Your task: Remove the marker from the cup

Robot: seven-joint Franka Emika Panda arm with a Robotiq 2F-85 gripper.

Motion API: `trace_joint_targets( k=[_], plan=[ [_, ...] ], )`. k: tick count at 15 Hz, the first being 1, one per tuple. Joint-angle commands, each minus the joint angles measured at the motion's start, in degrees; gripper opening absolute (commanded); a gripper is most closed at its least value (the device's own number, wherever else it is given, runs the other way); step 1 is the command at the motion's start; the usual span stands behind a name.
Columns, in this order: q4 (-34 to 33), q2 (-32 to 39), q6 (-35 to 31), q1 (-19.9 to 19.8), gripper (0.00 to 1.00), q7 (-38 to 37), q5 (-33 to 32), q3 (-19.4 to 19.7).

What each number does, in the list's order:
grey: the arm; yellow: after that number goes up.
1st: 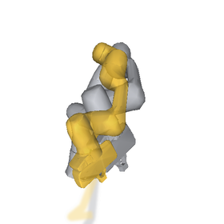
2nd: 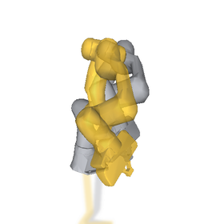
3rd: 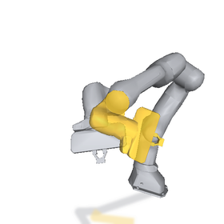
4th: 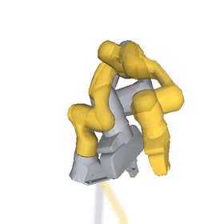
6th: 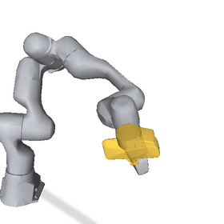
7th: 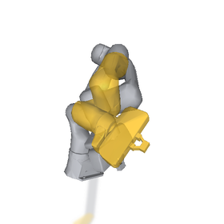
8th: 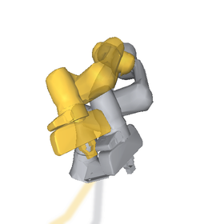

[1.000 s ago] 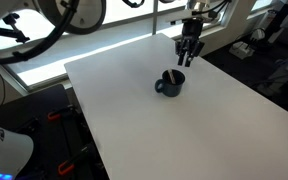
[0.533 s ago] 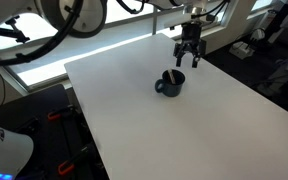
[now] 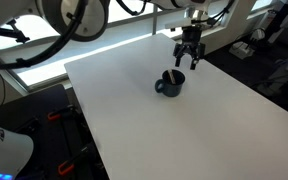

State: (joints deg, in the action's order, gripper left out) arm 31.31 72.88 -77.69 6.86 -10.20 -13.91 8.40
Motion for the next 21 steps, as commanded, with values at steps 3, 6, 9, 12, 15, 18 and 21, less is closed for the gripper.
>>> trace_joint_targets(
  k=[3,6,9,12,15,18,21],
  plan=[
    [-0.2,-0.7,-3.1,-2.9,1.00,-0.9,4.6,-2.5],
    [-0.3,-0.4,-7.3,-3.5,1.00,0.5,5.2,-3.2],
    [-0.1,-0.3,-10.9,-2.5,1.00,0.0,3.6,-2.6],
    [0.6,-0.5,-9.8,-0.3,1.00,-0.8,2.4,-2.2],
    [1.1,-1.0,-8.7,1.8,1.00,-1.1,1.9,-2.1],
    [1.7,-1.8,-7.8,3.0,1.00,-2.1,2.0,-2.0],
    [2.1,-2.2,-7.1,3.5,1.00,-3.8,2.3,-2.1]
  ],
)
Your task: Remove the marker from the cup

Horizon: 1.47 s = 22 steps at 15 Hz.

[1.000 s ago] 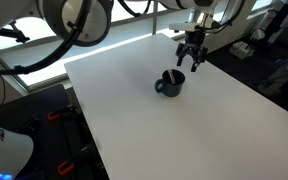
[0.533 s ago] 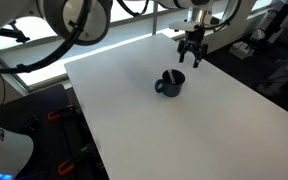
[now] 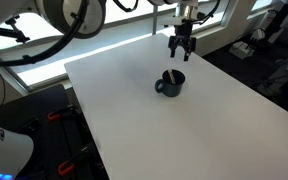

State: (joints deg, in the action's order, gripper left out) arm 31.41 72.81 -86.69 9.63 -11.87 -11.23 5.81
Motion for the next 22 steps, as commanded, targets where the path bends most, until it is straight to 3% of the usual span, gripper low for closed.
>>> trace_joint_targets(
  k=[1,4,5,12,22],
  plan=[
    [2.1,-2.1,2.1,0.9,1.00,-2.7,-0.4,0.6],
    [2.1,-1.8,4.3,1.5,1.00,-4.6,-0.6,0.7],
    [0.0,-0.1,1.9,0.5,1.00,-3.0,0.0,0.0],
    [0.2,-0.6,2.5,1.6,1.00,-4.2,-0.7,0.6],
    [0.5,-4.6,3.3,6.7,1.00,-10.9,-3.2,1.1]
  ],
)
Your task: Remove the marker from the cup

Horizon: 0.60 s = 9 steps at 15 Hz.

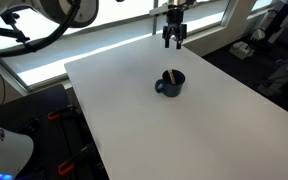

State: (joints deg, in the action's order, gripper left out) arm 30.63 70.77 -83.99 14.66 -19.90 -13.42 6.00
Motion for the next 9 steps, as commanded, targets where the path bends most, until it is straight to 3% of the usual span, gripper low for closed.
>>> trace_joint_targets(
  k=[1,9],
  plan=[
    [1.4,-3.1,0.6,2.0,1.00,-3.7,-1.2,0.9],
    [2.3,-6.8,-0.1,2.3,1.00,-8.4,-1.4,0.3]
  ],
)
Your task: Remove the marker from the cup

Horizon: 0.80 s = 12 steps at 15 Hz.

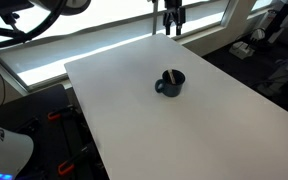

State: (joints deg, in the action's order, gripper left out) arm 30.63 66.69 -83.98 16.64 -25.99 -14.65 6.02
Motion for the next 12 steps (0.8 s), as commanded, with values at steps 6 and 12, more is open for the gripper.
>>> trace_joint_targets(
  k=[6,12],
  plan=[
    [3.2,-4.6,-0.3,0.3,1.00,-3.4,0.3,-0.3],
    [3.4,-4.3,-2.2,-0.4,1.00,-4.5,1.5,-1.2]
  ],
)
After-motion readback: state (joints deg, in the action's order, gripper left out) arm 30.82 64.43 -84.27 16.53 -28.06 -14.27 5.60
